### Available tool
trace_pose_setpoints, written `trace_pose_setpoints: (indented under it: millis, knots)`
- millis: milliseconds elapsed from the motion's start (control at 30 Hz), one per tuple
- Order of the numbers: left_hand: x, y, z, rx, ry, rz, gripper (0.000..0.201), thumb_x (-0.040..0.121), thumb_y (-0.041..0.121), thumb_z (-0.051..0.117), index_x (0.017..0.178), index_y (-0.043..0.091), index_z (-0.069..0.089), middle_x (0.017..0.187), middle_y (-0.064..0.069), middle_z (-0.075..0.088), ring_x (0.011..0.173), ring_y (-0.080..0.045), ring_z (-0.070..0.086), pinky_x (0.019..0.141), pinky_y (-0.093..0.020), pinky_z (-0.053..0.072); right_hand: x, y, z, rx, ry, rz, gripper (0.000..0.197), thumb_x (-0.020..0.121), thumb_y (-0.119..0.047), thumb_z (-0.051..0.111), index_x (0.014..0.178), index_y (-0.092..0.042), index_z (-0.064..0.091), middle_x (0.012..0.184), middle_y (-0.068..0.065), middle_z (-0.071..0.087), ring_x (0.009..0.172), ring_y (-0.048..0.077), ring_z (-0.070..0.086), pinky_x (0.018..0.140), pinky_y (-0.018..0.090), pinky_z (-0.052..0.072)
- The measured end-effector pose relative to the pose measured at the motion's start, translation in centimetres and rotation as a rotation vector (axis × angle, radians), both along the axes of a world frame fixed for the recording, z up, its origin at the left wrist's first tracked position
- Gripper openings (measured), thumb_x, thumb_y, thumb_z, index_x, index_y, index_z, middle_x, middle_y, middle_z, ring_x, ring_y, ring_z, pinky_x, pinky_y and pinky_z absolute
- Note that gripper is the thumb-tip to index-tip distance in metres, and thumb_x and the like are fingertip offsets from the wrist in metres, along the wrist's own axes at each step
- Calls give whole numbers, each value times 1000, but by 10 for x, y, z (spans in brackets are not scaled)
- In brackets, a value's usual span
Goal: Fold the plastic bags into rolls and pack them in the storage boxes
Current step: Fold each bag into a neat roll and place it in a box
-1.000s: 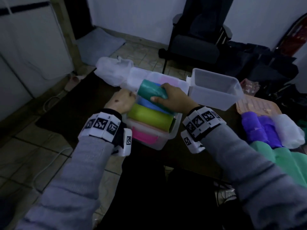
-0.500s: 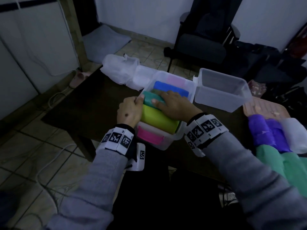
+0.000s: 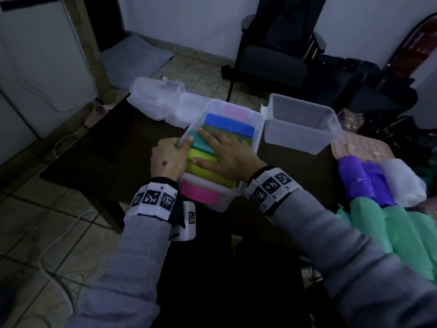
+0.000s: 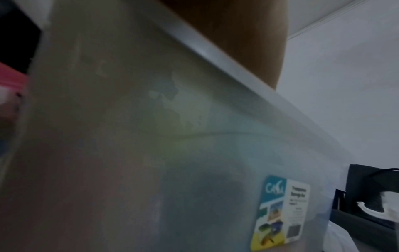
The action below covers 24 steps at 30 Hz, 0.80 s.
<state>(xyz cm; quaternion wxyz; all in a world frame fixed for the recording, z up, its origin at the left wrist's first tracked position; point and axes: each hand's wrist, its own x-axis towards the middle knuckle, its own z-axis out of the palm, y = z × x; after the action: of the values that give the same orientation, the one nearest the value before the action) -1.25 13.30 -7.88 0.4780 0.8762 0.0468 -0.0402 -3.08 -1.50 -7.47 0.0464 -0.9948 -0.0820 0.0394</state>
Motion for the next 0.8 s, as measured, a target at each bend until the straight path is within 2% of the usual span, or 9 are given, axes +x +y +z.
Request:
trace_pose_setpoints:
  millis: [200,300,400,467,533,567,633,700,800]
  knots:
    - [0,-2,-2,-19,-14,8,35,94,41,49,110,15,67,103,-7,66,95,-26,61,82,-29,45,1,0,-4,-6,-14,3,80,87,-70,32,151,-30,6,155,2,21,141,25,23,111,48,24]
    - [0,-3,-2,76,-11,-17,38,95,43,43,110,15,64,107,-9,64,99,-29,60,84,-34,45,1,-2,-4,44,1,-19,77,87,-69,32,150,-31,7,154,2,22,140,25,23,111,47,21]
    - [-7,-6,3,184,-86,-16,41,97,38,42,127,12,52,126,-16,56,115,-34,52,93,-39,41,-4,-4,0,332,-75,-32,65,94,-55,37,149,-26,17,152,3,28,139,22,25,112,41,19]
    - [-21,-12,12,187,-258,-30,41,97,29,46,132,7,47,132,-17,51,121,-33,46,98,-39,37,-9,-11,5,600,-184,-75,55,98,-41,40,147,-18,28,148,5,34,137,20,27,111,31,19]
    - [-40,-26,26,175,-431,-110,38,97,23,45,132,8,47,134,-13,49,124,-28,44,102,-36,34,-14,-30,10,678,-302,-165,48,99,-37,40,141,-13,38,144,9,38,135,21,30,112,34,23]
    - [-50,-36,33,168,-488,-181,37,97,23,44,132,10,47,135,-10,49,125,-24,43,102,-32,33,-17,-44,12,652,-355,-224,47,99,-37,40,138,-12,42,142,10,40,133,23,32,111,37,27]
    - [-70,-63,45,131,-554,-344,35,98,22,43,132,14,48,135,-3,49,125,-17,44,100,-24,31,-24,-81,16,589,-436,-378,42,98,-34,43,133,-10,47,136,12,43,128,24,38,105,33,30]
    - [-86,-96,49,88,-562,-494,33,98,23,43,130,19,50,133,2,51,123,-13,45,97,-20,31,-35,-128,20,522,-484,-554,40,97,-33,47,131,-11,48,135,12,43,126,24,39,98,27,29]
    - [-98,-139,38,84,-395,-676,36,97,26,45,133,23,48,138,4,47,127,-12,42,103,-24,32,-58,-196,27,423,-511,-748,41,94,-27,52,129,-5,50,133,20,48,124,32,43,97,33,34]
